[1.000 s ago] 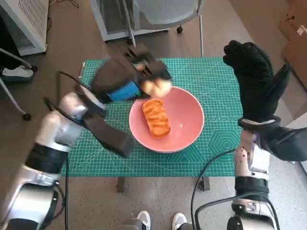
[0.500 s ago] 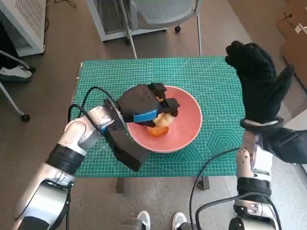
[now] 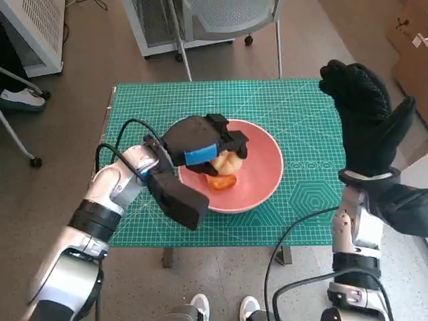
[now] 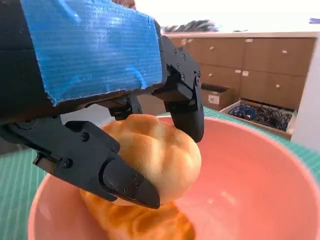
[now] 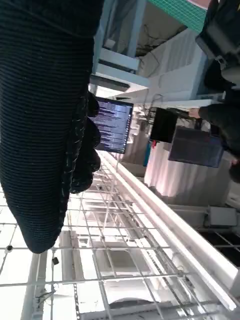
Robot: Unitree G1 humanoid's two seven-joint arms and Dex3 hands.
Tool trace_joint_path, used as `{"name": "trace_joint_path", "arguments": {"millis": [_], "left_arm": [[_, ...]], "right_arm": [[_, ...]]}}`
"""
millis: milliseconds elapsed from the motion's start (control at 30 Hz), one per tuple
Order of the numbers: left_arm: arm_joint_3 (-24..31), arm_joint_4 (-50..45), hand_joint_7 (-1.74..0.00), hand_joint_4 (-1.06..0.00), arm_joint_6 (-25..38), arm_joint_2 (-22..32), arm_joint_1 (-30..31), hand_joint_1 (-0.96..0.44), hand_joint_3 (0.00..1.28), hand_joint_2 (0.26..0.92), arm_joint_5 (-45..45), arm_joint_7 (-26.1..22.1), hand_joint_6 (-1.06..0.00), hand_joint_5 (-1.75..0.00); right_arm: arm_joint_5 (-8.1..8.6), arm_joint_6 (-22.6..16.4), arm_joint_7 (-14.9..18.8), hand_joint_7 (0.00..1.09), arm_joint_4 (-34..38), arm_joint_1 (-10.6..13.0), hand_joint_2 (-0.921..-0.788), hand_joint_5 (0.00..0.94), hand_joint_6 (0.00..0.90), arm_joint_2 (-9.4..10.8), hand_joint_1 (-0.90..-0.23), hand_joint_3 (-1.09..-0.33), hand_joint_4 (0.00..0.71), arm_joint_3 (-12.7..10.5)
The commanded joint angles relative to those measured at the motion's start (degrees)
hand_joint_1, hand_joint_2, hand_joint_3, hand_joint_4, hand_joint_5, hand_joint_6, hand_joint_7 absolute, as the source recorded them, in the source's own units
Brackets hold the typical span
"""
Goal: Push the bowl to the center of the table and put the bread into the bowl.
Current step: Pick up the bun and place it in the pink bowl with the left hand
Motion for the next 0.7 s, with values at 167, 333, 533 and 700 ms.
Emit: {"name": "trace_joint_path", "arguments": {"millis": [167, 333, 533, 700], "left_arm": [[3.5, -3.5, -0.2, -0.07, 5.3, -0.3, 2.6, -0.64, 0.02, 0.905, -6.8, -7.5, -0.08, -0.03], [5.6, -4.8, -0.16, -0.01, 6.1, -0.6, 3.5, -0.75, 0.01, 0.915, -9.5, -8.2, -0.06, 0.0], [9.8, -5.4, -0.15, 0.0, 7.3, -1.9, 4.6, -0.78, 0.02, 0.92, -19.0, -13.7, -0.05, 0.0], [14.4, -6.0, -0.16, 0.0, 8.6, -3.7, 5.7, -0.76, 0.02, 0.921, -29.5, -19.4, -0.06, 0.0]], "right_arm": [[-1.17, 1.1, -1.7, 0.0, -0.4, 1.5, -0.921, 0.001, 0.442, 0.4, -0.568, -0.643, 0.411, 0.6], [-1.37, 1.2, -2.1, 0.0, -0.5, 1.3, -0.921, 0.001, 0.442, 0.5, -0.562, -0.643, 0.412, 0.9], [-0.82, 1.9, -2.0, 0.0, -0.8, 0.9, -0.921, 0.002, 0.442, 0.5, -0.56, -0.643, 0.414, 1.2], [-0.51, 2.4, -1.9, 0.0, -1.0, 0.6, -0.921, 0.003, 0.442, 0.7, -0.562, -0.642, 0.416, 1.4]]}}
